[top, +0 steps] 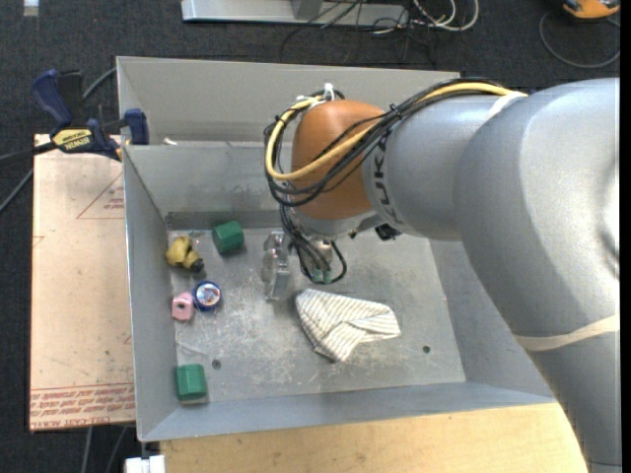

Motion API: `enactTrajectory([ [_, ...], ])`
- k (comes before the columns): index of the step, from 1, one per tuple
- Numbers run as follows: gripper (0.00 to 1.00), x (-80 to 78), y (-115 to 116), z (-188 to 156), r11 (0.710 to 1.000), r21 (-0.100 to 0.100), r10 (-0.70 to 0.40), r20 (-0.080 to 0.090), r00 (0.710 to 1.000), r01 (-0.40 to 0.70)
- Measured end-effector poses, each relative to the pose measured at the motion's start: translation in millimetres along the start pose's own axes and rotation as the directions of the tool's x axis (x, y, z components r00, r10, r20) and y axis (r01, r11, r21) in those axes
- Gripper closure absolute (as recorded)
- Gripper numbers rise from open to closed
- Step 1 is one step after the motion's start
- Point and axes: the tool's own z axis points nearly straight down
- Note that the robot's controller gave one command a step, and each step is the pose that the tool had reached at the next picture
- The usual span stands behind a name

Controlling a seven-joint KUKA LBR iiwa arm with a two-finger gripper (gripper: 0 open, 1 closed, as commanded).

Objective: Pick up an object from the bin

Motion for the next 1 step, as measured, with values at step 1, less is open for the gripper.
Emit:
enactTrajectory([
  [1, 1.0, 0.0, 0.0, 0.0, 1.0, 0.0, 0.0, 0.0, 1.0, 0.0],
])
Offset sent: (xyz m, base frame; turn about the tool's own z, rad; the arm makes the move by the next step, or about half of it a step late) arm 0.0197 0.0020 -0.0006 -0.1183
